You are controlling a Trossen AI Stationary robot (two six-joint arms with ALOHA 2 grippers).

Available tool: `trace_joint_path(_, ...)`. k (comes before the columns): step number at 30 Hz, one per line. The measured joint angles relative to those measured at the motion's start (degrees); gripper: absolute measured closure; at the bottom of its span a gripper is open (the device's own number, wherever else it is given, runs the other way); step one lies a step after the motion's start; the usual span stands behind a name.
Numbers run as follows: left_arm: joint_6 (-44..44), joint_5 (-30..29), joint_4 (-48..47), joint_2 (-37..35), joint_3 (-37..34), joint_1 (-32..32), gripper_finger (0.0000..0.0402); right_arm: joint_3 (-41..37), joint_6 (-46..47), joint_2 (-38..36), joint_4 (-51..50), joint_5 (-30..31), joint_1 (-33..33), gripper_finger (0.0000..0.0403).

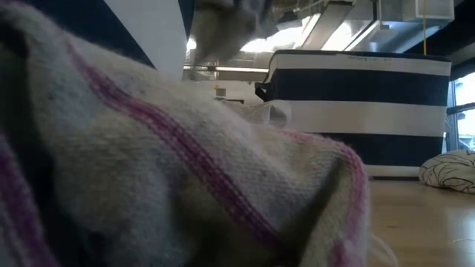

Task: Sort clothes
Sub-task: Put the gray clothes into the bottom left laundry bin

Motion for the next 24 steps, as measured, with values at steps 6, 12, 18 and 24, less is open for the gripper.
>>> trace_joint_path(6, -0.17, -0.01, -0.01, 0.00, 0.00, -0.01, 0.0399, 5.76, 0.04, 3.88, 0.02, -3.80, 0.00, 0.0381)
trace_joint_path(12, -0.19, -0.01, -0.08, 0.01, 0.00, 0.01, 0.0399, 12.33, 0.11, 8.91, 0.72, -12.18, 0.02, 0.0381)
trace_joint_path(18, -0.12, -0.01, -0.16, 0.02, 0.00, 0.00, 0.0399, 17.39, 3.08, 14.77, 0.42, -13.77, 0.05, 0.0381)
trace_joint_path(24, -0.06, -0.01, -0.16, 0.00, 0.00, -0.01, 0.0399, 17.90, 9.36, 18.28, -1.82, -16.12, 0.07, 0.0381)
